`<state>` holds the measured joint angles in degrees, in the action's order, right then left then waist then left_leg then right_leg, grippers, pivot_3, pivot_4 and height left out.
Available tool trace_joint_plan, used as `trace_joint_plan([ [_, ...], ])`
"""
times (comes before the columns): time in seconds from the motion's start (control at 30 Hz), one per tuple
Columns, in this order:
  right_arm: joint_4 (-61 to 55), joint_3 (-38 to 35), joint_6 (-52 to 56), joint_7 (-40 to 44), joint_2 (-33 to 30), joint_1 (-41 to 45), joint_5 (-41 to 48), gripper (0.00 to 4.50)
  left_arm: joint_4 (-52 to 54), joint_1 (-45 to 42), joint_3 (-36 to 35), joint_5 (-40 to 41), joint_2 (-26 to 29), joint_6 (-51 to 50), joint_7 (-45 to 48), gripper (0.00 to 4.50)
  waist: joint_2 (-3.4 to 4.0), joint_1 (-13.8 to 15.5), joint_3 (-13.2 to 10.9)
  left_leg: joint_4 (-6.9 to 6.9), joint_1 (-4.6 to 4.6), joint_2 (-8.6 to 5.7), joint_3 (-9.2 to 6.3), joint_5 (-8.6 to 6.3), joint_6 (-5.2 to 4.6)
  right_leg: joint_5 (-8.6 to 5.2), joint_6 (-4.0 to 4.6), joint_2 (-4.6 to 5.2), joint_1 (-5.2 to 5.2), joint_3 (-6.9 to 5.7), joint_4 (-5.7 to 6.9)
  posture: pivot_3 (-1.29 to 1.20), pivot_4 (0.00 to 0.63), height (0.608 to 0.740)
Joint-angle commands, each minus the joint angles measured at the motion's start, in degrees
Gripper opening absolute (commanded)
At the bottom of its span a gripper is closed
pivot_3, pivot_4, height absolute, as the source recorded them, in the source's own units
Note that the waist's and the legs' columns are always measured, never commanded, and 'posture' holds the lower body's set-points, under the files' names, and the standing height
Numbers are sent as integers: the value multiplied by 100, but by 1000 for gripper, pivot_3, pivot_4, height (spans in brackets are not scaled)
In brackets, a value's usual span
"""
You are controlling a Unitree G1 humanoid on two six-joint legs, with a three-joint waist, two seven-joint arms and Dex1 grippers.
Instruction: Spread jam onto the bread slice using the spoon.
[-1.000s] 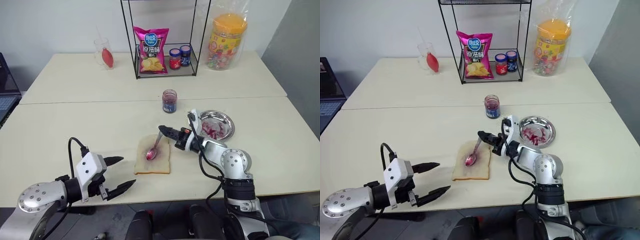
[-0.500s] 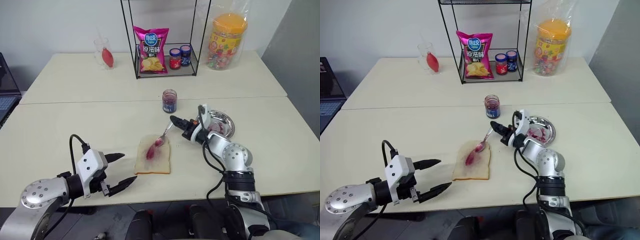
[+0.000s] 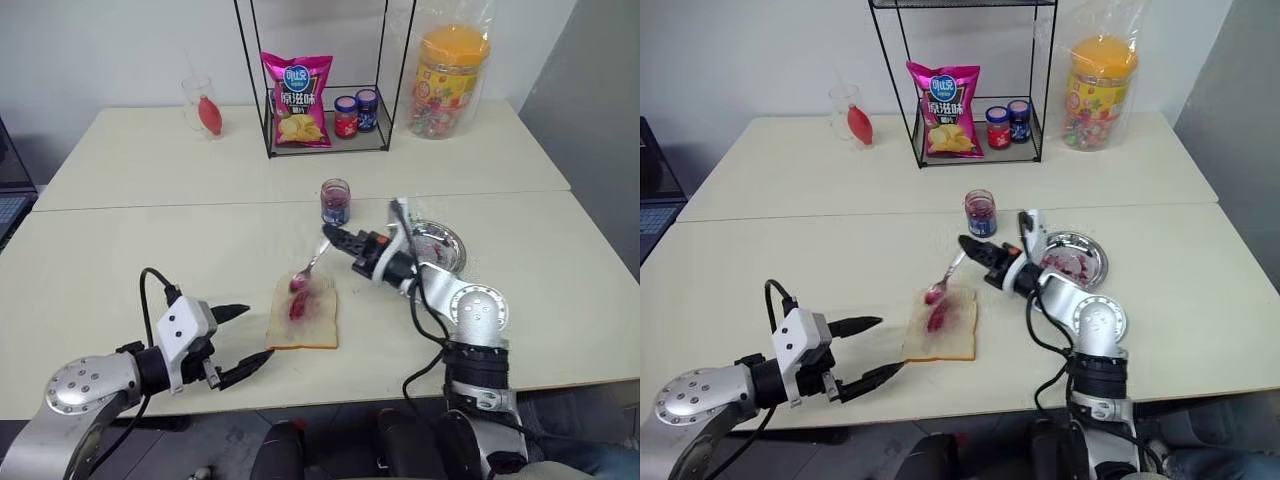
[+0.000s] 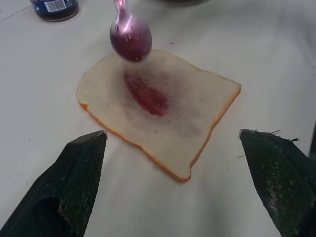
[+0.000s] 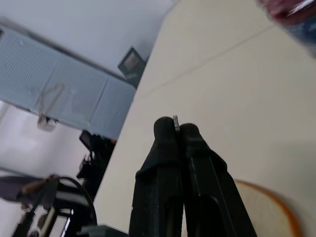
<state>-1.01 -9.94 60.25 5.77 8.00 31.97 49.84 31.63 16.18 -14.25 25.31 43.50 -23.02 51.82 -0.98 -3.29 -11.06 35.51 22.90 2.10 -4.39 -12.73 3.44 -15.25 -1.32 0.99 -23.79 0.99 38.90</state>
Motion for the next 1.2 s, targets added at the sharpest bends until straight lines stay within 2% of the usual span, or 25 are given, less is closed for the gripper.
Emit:
trace_joint_plan([
  [0.03,165,126,-395,79,213,-111,-187,11,68,-2,-23,-24,9,138,-17,4500,0,18,0,0,1,0,0,0,0,0,0,0,0,-1,-2,0,150,740],
  [0.3,72,127,-253,127,-71,-317,-140,11,86,16,-27,-37,25,131,-10,4500,0,5,0,-6,0,6,0,0,0,0,0,-5,-3,-1,-2,0,150,740],
  [0.43,-331,-81,198,99,-500,-457,162,11,92,8,7,-51,27,127,-11,4500,0,17,0,-7,1,9,0,0,0,-2,4,-7,-3,-3,-2,0,150,740],
  [0.63,-575,-278,512,-1,-743,-396,491,11,74,8,-5,-70,34,137,-3,4500,0,12,0,-7,-1,13,2,0,0,-3,6,-12,-3,-2,-2,0,150,740],
  [0.9,-629,-459,636,-342,-482,-133,878,11,87,35,-27,-63,27,124,-3,4500,0,6,0,-12,-1,32,2,0,0,-5,11,-31,-7,-3,-1,0,150,740],
  [1.03,123,-127,-88,-292,29,124,339,11,83,41,-40,-69,31,135,-5,4500,-1,-6,1,-22,0,40,4,0,0,-5,14,-40,-17,0,0,0,150,740],
  [1.2,453,-23,-417,-237,167,44,88,11,89,70,-53,-71,24,147,-13,4500,-1,21,1,-39,0,59,9,0,0,-7,29,-61,-30,2,5,0,150,740],
])
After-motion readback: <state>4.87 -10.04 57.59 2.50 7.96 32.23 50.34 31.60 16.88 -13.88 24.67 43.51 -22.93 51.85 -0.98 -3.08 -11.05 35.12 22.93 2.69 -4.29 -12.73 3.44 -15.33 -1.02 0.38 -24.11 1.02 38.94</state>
